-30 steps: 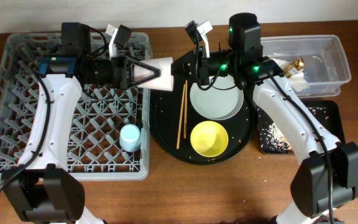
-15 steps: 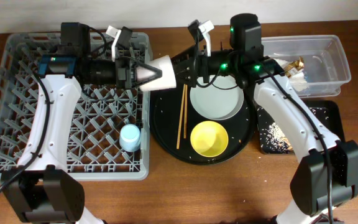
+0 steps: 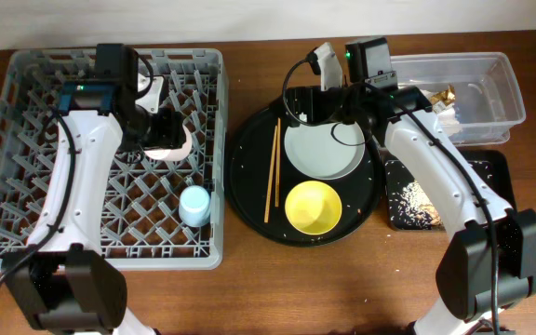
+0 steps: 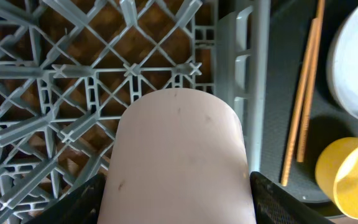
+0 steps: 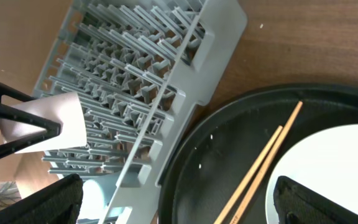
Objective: Sort waste into correct bins and load items into the dishwasher rack
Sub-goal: 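Place the pink cup in the rack beside the blue cup with the left gripper, then grasp the yellow bowl on the round tray with the right gripper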
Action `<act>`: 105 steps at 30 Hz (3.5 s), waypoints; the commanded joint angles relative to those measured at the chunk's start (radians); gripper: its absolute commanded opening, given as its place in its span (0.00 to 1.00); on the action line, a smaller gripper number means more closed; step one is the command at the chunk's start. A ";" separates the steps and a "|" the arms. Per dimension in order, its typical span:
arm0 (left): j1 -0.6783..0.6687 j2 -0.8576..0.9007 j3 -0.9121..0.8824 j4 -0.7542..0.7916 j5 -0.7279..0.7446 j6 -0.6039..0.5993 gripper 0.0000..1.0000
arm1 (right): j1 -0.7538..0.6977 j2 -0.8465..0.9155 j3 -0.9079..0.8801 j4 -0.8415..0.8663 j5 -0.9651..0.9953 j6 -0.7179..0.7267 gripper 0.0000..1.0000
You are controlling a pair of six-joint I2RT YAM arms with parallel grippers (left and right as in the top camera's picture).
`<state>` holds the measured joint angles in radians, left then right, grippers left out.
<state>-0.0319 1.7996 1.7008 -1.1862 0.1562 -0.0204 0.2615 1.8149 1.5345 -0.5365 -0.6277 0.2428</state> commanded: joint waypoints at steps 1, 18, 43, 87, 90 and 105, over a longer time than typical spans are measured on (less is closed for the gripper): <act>-0.034 0.091 0.003 0.003 -0.034 -0.010 0.68 | -0.001 -0.008 0.005 -0.016 0.037 -0.003 0.99; -0.112 0.182 0.001 0.060 -0.070 -0.010 0.95 | -0.001 -0.008 0.005 -0.052 0.039 -0.003 0.98; -0.222 0.180 0.383 -0.033 0.119 -0.010 0.95 | -0.104 -0.034 0.005 -0.154 0.039 -0.004 1.00; -0.043 0.180 0.378 -0.076 -0.121 -0.304 0.95 | 0.199 -0.034 -0.027 -0.591 0.600 0.219 0.67; 0.032 0.181 0.378 -0.075 -0.138 -0.304 0.99 | 0.281 -0.030 -0.071 -0.546 0.623 0.258 0.57; 0.070 0.181 0.378 -0.114 -0.251 -0.304 0.99 | 0.418 0.183 -0.013 -0.528 0.742 0.289 0.46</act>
<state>0.0368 1.9770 2.0666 -1.2762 -0.0795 -0.3191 0.6704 1.9919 1.4475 -1.0393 0.0868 0.5541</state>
